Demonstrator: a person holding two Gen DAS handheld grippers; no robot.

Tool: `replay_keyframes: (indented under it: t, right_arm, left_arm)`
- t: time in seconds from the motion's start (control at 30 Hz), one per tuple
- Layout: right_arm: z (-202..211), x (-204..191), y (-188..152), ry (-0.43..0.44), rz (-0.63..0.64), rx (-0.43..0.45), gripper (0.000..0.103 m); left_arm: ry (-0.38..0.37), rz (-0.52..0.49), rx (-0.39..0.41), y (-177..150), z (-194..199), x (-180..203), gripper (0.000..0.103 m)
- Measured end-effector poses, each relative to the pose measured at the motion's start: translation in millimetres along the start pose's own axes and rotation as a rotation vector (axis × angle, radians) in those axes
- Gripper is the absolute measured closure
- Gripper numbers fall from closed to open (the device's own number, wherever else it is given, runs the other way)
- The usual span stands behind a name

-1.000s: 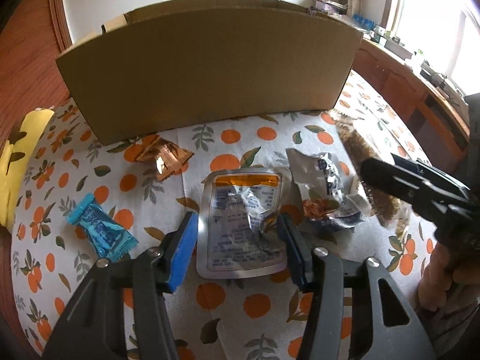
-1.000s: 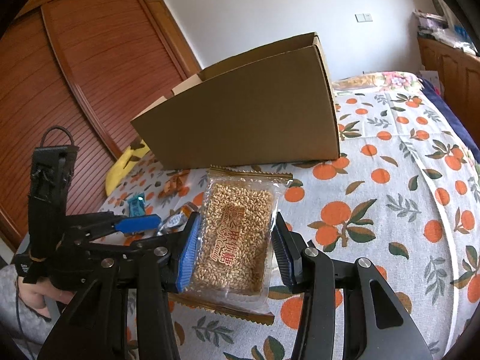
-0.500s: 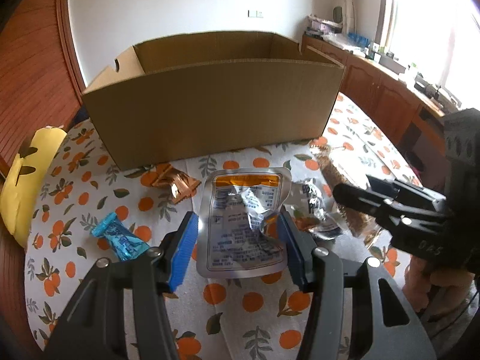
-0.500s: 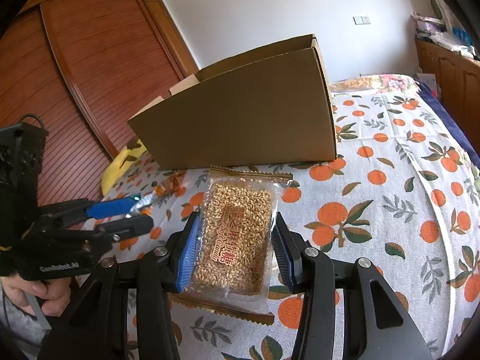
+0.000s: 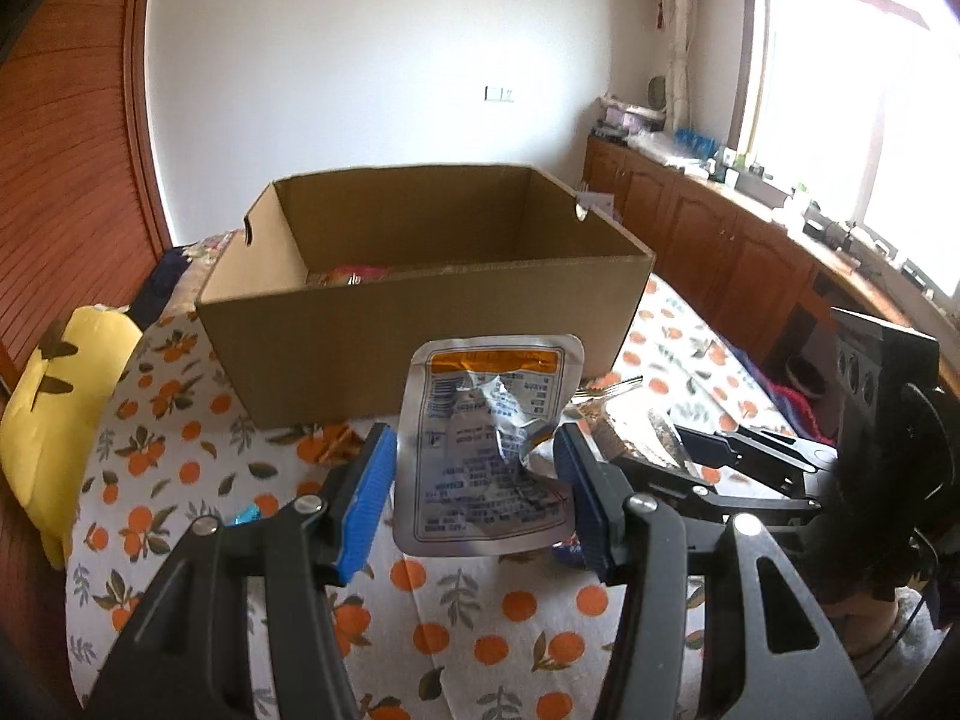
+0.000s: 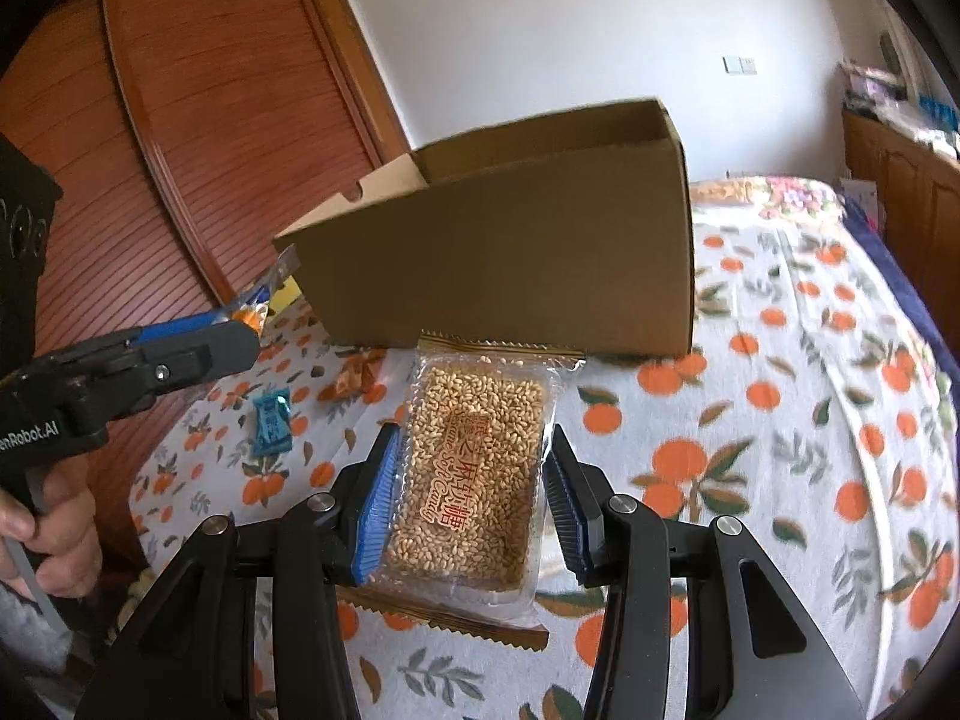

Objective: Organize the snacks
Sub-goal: 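Carry the tray and silver pouch into the cardboard box and open both tools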

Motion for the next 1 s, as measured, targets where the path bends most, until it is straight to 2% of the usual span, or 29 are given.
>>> replay_keyframes:
  t: [0.13, 0.33, 0.63, 0.8, 1.0]
  right_arm:
    - [7, -3, 16, -0.013, 0.008, -0.008, 0.057]
    - [27, -5, 59, -0.077, 0.049, 0.001, 0.057]
    - [50, -9, 124, -0.167, 0.116, 0.031, 0.057]
    - [47, -17, 142, -0.192, 0.149, 0.05, 0.057]
    - [41, -18, 152, -0.198, 0.142, 0.064, 0.057]
  left_arm:
    - [-0.036, -0.001, 0.015, 17, 4, 0, 0.049]
    - [-0.085, -0.013, 0.033, 50, 9, -3, 0.049]
    - [-0.102, -0.05, 0.076, 103, 18, -13, 0.049]
    - [-0.101, -0.077, 0.105, 120, 18, -20, 0.049]
    - [-0.103, -0.082, 0.104, 126, 9, -32, 0.049]
Point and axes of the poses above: each gripper's, at about its wrist camera, not at the fingertips, and z roughly against the way its jaws point, x to its right, y to its top, the point moved 8 cm from there along -z, roughly the way its jaws point, and after that the axes turned 10 degrees about -y, right-handed, at the moved point
